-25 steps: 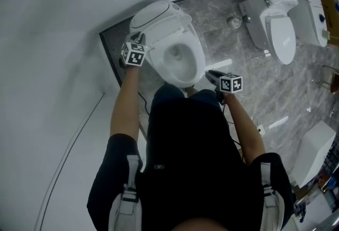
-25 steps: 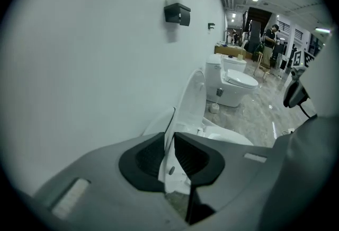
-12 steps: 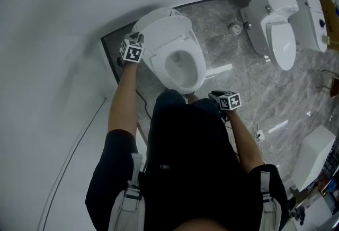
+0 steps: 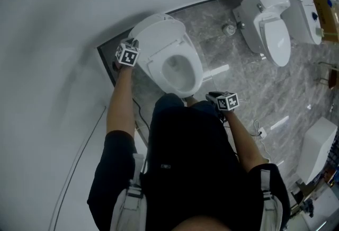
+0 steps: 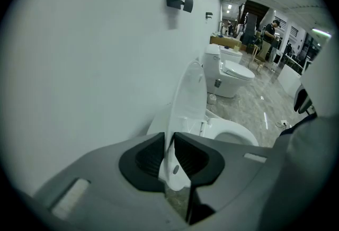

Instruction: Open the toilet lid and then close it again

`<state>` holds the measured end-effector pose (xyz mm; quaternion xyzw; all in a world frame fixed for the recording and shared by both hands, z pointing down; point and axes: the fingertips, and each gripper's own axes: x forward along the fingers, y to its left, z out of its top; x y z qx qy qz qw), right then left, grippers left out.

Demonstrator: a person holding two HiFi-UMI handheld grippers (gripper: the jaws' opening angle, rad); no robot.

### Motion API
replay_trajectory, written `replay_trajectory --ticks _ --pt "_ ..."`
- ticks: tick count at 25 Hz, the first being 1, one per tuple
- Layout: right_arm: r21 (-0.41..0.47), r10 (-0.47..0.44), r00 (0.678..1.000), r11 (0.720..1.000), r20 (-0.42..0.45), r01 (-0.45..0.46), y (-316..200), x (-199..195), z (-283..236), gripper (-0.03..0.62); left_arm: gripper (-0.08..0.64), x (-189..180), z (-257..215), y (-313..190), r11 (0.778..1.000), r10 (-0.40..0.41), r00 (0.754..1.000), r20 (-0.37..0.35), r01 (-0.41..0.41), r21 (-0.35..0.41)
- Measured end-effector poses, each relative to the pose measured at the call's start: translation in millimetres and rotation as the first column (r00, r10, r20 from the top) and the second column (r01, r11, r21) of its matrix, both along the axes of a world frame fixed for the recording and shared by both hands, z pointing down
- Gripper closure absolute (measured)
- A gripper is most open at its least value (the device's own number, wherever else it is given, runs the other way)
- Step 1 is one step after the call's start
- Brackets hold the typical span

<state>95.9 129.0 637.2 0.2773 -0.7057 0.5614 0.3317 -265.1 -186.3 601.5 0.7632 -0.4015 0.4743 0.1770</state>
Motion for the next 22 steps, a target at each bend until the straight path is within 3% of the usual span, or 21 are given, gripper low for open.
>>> replay_trajectory --ticks 6,10,16,22 --pt "0.036 0.034 0.999 0.999 0.003 -0.034 -4 4 -4 0.489 0.496 11 -5 14 0.999 -0.014 0.999 -0.045 0.016 0.033" --pt "0.003 0.041 0.999 0.999 -0.009 -0.041 5 -2 0 0.489 0.502 18 -12 27 0.997 0.003 0.998 -0.064 0.002 0.078" --pt "0.042 0.036 0.999 0.999 -0.015 -0.035 14 -19 -1 0.489 0.509 30 -20 41 0.995 0.064 0.995 -0.08 -0.057 0.087" --pt "0.048 0.084 0.996 0.995 0.002 -0.084 34 -41 -4 0.489 0.52 37 -18 65 0.988 0.134 0.987 -0.088 -0.126 0.089"
